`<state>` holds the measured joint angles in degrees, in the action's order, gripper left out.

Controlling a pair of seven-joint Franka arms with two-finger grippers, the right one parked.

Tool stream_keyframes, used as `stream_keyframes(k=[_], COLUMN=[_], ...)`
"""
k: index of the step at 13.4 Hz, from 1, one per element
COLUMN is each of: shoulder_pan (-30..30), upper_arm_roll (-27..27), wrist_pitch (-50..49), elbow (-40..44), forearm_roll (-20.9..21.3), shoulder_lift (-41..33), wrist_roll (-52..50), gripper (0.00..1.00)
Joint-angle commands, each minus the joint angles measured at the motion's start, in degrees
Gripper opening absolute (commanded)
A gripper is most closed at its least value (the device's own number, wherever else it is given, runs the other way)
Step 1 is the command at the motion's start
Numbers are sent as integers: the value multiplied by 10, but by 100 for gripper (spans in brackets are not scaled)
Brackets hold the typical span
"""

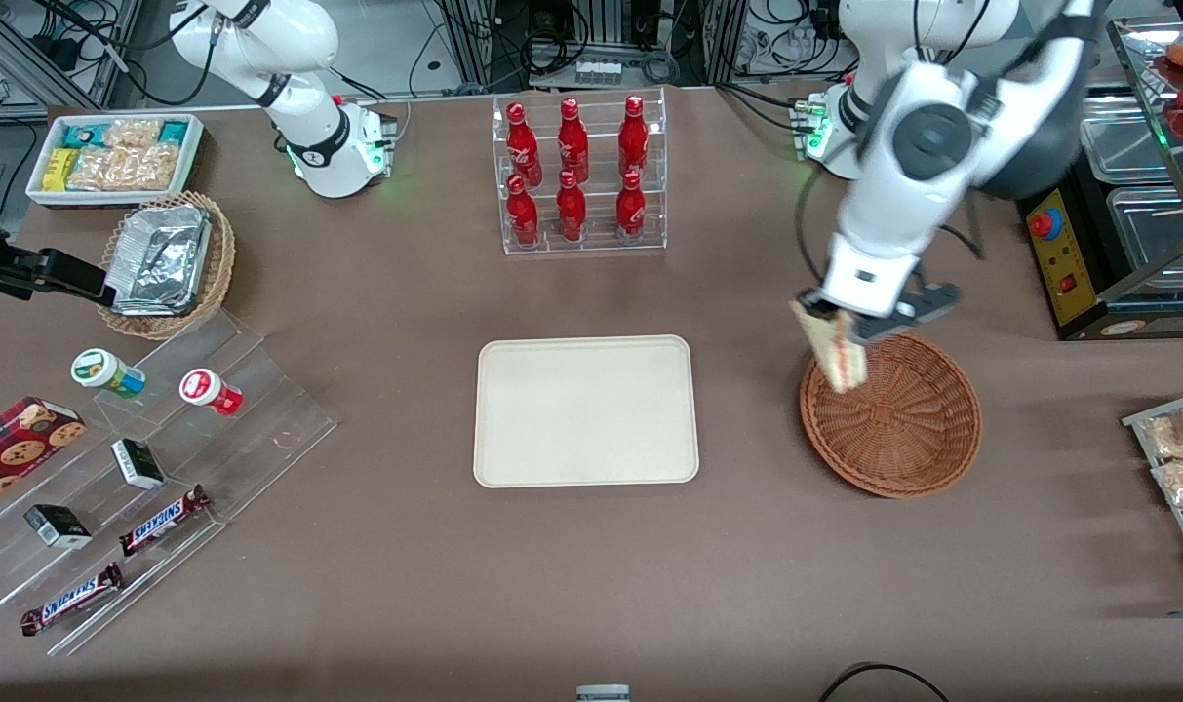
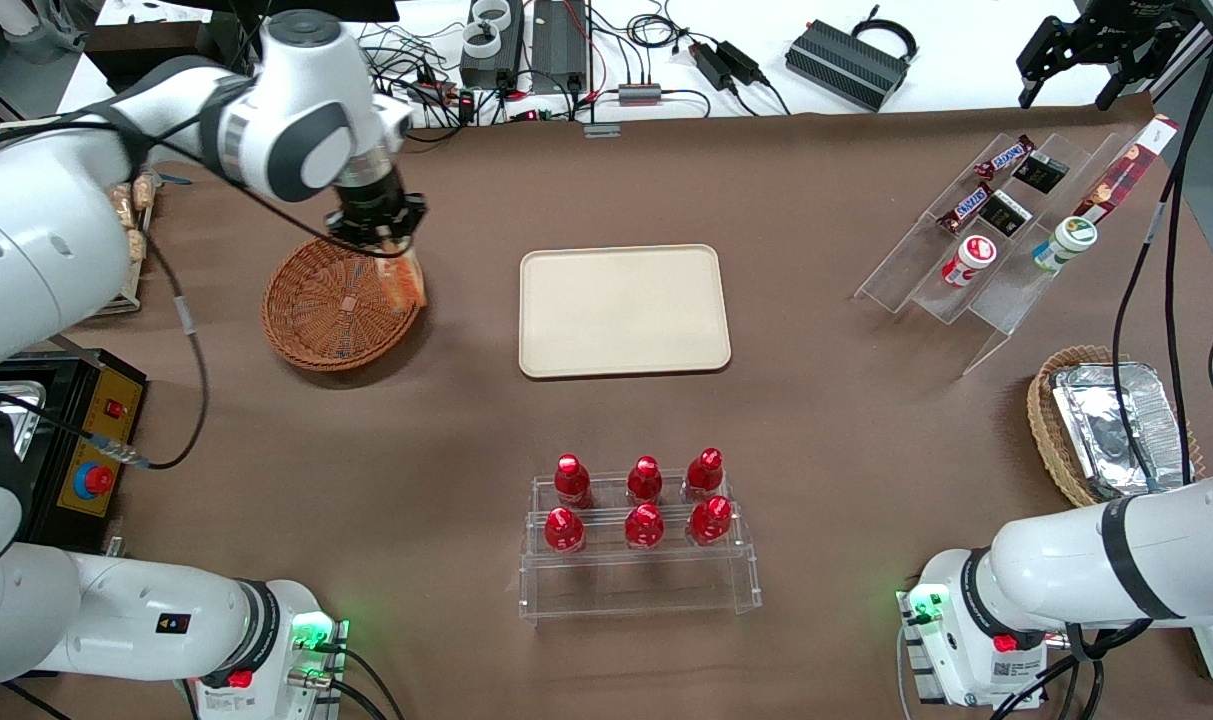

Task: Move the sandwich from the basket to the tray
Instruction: 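Lift the sandwich and carry it with the left gripper over the tray, then lower the sandwich onto the cream tray and open the left gripper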

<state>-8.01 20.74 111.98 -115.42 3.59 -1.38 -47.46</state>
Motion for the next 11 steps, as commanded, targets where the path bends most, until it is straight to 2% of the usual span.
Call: stream_keyframes(k=[1, 4, 5, 8, 11], shoulder_pan=[4, 3, -12, -97, -126], upper_arm_roll=[80, 166, 183, 182, 181], wrist_pitch=[-11, -11, -11, -8, 2], elbow=[67, 161, 185, 261, 301], forearm_roll=[3, 18, 43, 134, 219], shoulder_lift=[65, 161, 192, 302, 385], wrist_roll=[-20, -73, -89, -152, -190], gripper=[0, 0, 0, 0, 0])
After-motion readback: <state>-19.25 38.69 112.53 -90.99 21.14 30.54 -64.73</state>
